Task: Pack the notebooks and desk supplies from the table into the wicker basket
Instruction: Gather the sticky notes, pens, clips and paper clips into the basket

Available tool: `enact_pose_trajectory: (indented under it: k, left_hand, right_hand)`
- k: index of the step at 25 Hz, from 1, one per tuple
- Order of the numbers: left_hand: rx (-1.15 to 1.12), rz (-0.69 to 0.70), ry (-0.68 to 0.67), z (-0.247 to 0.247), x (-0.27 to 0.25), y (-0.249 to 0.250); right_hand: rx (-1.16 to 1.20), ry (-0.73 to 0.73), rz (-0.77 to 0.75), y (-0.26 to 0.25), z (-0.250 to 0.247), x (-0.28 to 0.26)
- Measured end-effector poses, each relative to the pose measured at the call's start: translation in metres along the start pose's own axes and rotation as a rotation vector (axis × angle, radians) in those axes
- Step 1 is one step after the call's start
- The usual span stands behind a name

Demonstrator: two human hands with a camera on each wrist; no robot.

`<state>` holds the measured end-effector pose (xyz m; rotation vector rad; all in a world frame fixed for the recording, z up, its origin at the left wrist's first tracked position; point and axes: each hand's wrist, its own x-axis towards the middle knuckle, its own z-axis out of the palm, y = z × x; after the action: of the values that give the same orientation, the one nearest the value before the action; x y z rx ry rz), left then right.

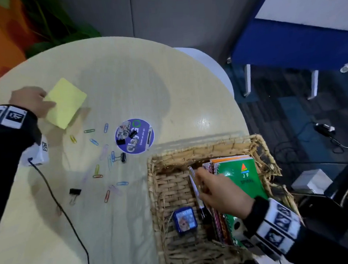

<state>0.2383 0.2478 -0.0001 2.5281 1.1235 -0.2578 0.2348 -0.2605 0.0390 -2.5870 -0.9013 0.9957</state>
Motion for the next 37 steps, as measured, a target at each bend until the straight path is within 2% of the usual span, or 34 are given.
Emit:
enact_pose_trajectory:
  k: [3,7,11,14,17,19,22,24,27,29,32,37]
  left_hand:
    - [-0.248,0.081,0.135,-0.028,-0.058,0.017]
    - [-0.385,0.268,0.202,-0.042,-0.170,0.056]
    - [-0.537,0.304,0.053,-0.035,-0.284,0.095]
    - [-0.550,0.316,-0.045,-0.011,-0.331,0.112]
    - [-0.545,0.337,-0.092,0.019,-0.345,0.129]
    - [-0.482,0.403,-0.066,0.031,-0.345,0.147]
    - [-0.118,0.630,-0.032,0.043,-0.331,0.178]
    - [0.181,0.722,-0.050,0.050,-0.319,0.201]
    - [0.586,0.757,-0.123,0.057,-0.311,0.233]
    - [0.756,0.743,-0.191,0.064,-0.309,0.249]
    - [0.782,0.707,-0.261,0.077,-0.303,0.259]
    - [0.732,0.677,-0.364,0.097,-0.283,0.251]
  right_hand:
    - [-0.075,-0.030,0.004,0.001,0.028,0.013]
    - [-0.132,-0.101,0.035,-0.004,0.048,0.027]
    - [-0.189,-0.136,0.072,-0.007,0.055,0.028]
    - [-0.243,-0.167,0.065,-0.009,0.054,0.023]
    - [-0.285,-0.195,0.077,-0.013,0.049,0.018]
    - [-0.269,-0.174,0.072,-0.014,0.041,0.010]
    - [-0.247,-0.080,0.023,-0.007,0.016,-0.014]
    - [-0.176,-0.013,-0.007,0.003,-0.001,-0.037]
    - [-0.063,0.054,-0.027,0.016,-0.019,-0.071]
    - [-0.023,0.084,-0.029,0.025,-0.025,-0.084]
    - [-0.005,0.124,-0.020,0.040,-0.027,-0.094]
    - [0.023,0.090,-0.006,0.049,-0.018,-0.097]
